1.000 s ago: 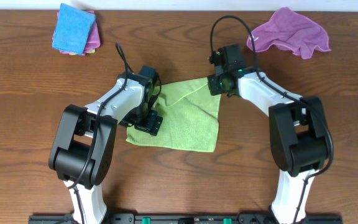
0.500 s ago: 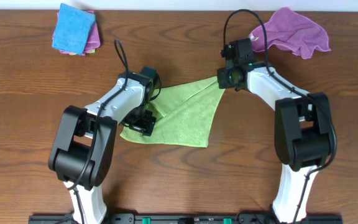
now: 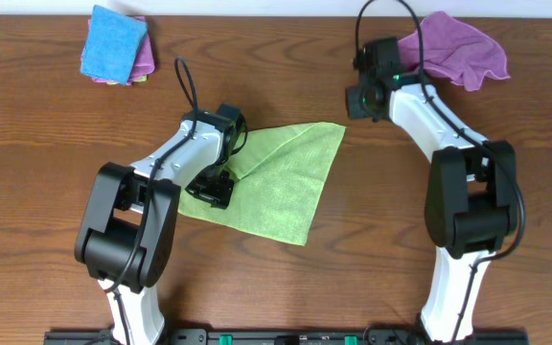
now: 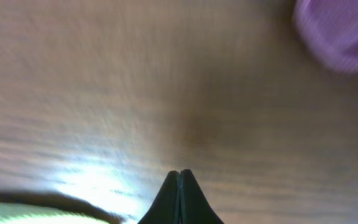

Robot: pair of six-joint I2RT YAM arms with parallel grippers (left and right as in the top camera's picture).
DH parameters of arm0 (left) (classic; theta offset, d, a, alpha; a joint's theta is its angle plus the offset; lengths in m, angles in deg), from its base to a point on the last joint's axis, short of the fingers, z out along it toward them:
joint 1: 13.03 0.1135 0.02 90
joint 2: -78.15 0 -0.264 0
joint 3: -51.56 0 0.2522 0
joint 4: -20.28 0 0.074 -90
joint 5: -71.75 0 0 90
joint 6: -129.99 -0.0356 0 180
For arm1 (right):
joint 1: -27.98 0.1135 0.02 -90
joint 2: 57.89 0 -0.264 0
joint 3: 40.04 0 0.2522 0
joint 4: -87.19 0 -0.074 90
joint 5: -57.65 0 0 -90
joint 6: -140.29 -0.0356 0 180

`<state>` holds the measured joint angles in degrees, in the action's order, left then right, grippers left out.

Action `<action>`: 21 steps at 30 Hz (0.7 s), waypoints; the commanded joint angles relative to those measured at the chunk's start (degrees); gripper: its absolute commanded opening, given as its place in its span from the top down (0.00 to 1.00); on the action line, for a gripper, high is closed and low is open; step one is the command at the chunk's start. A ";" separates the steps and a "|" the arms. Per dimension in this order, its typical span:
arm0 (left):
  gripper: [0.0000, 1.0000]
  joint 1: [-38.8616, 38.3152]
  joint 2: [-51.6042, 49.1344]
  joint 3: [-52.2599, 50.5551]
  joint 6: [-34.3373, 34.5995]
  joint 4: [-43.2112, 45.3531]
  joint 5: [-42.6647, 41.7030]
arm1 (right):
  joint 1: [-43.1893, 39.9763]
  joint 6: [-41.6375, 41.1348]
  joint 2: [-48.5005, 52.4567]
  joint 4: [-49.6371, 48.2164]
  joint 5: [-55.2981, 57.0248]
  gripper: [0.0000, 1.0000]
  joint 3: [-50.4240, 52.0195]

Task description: Fold the cloth

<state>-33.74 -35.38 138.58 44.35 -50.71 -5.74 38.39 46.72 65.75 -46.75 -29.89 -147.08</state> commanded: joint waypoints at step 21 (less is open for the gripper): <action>0.04 0.50 14.58 8.87 -14.69 10.84 -13.79 | 14.01 -3.98 -29.81 32.41 7.72 0.99 -0.26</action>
<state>-33.59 -20.00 147.10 32.02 -40.74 -18.26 50.92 46.48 42.23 -13.46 -27.12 -155.56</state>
